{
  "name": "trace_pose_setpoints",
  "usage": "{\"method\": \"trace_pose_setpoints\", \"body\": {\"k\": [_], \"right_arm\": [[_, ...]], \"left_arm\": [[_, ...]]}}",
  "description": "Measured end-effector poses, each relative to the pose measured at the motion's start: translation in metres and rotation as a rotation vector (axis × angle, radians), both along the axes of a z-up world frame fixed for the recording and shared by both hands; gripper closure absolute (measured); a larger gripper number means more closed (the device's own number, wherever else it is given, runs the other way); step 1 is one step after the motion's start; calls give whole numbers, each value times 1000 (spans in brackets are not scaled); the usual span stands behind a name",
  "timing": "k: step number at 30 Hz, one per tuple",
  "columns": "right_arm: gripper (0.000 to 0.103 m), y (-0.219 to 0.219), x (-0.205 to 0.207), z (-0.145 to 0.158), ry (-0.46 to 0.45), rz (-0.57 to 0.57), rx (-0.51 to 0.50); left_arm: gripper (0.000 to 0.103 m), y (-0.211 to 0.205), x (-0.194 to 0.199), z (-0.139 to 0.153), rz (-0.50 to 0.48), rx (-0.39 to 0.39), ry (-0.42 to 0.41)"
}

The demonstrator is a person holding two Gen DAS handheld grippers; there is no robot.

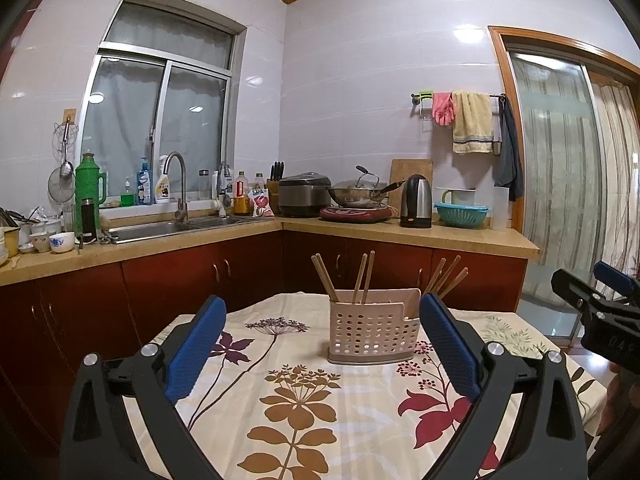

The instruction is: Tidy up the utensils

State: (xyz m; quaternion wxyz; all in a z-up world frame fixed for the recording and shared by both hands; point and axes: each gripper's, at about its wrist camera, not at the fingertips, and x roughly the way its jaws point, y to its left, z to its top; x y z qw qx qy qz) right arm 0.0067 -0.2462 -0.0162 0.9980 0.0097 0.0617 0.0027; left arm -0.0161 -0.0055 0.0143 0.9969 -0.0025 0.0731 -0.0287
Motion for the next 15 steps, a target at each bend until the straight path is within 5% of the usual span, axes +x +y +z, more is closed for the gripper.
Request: {"method": "trace_pose_setpoints", "body": {"k": [10, 15], "right_arm": [[6, -6, 15, -11, 32, -10, 1], [5, -37, 49, -32, 80, -51, 13]], "left_arm": [[7, 2, 23, -12, 31, 9, 35], [7, 9, 75, -41, 75, 56, 158]]}}
